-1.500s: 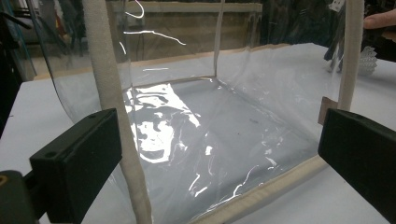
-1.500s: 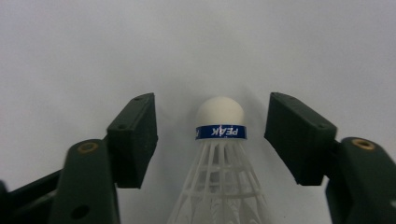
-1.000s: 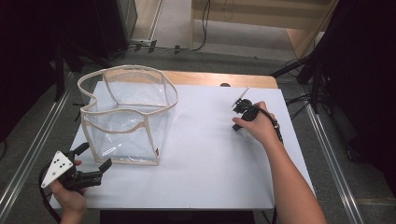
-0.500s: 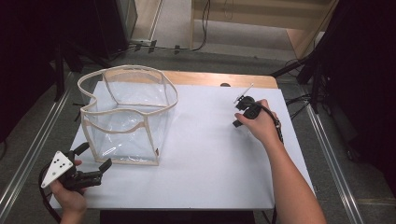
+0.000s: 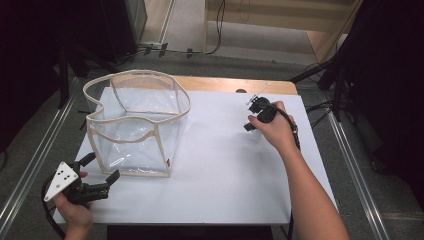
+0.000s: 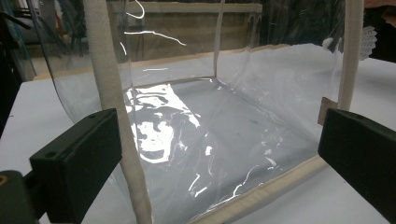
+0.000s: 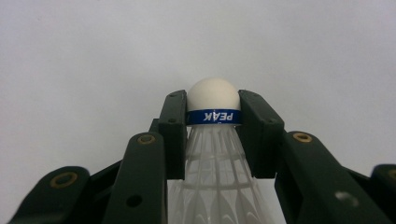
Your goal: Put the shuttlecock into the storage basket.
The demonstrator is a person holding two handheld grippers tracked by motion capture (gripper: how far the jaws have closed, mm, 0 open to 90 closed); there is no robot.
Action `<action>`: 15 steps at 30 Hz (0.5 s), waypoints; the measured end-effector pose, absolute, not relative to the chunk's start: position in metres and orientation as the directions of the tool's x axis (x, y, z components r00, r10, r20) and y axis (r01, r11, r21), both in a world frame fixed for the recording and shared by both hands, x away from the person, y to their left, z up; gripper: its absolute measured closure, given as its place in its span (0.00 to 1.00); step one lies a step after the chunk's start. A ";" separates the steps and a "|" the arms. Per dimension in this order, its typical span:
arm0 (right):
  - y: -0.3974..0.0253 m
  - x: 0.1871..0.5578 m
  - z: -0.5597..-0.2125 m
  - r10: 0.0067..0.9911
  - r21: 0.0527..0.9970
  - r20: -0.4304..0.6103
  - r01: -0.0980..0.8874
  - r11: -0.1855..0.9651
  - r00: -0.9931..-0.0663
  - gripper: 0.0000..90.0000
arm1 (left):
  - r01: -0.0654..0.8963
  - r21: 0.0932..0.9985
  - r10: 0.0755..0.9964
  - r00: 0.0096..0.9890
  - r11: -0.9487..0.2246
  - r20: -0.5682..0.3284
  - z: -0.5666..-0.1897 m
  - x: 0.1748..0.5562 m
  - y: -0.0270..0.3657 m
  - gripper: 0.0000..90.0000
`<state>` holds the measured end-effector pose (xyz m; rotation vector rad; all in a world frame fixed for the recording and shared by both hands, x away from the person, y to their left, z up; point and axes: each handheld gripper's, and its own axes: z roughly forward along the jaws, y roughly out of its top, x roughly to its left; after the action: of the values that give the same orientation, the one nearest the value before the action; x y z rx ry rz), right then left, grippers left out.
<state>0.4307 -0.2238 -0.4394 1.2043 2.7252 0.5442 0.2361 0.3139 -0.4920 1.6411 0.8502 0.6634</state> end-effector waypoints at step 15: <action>-0.206 0.433 -0.416 0.693 0.400 0.047 0.649 0.647 -0.720 0.69 | 0.189 0.974 0.812 0.583 -0.123 -0.011 -0.492 0.236 0.314 0.00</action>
<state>0.4326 -0.2057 -0.4160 1.1239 2.7500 0.6027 0.2360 0.3138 -0.4918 1.6404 0.8502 0.6620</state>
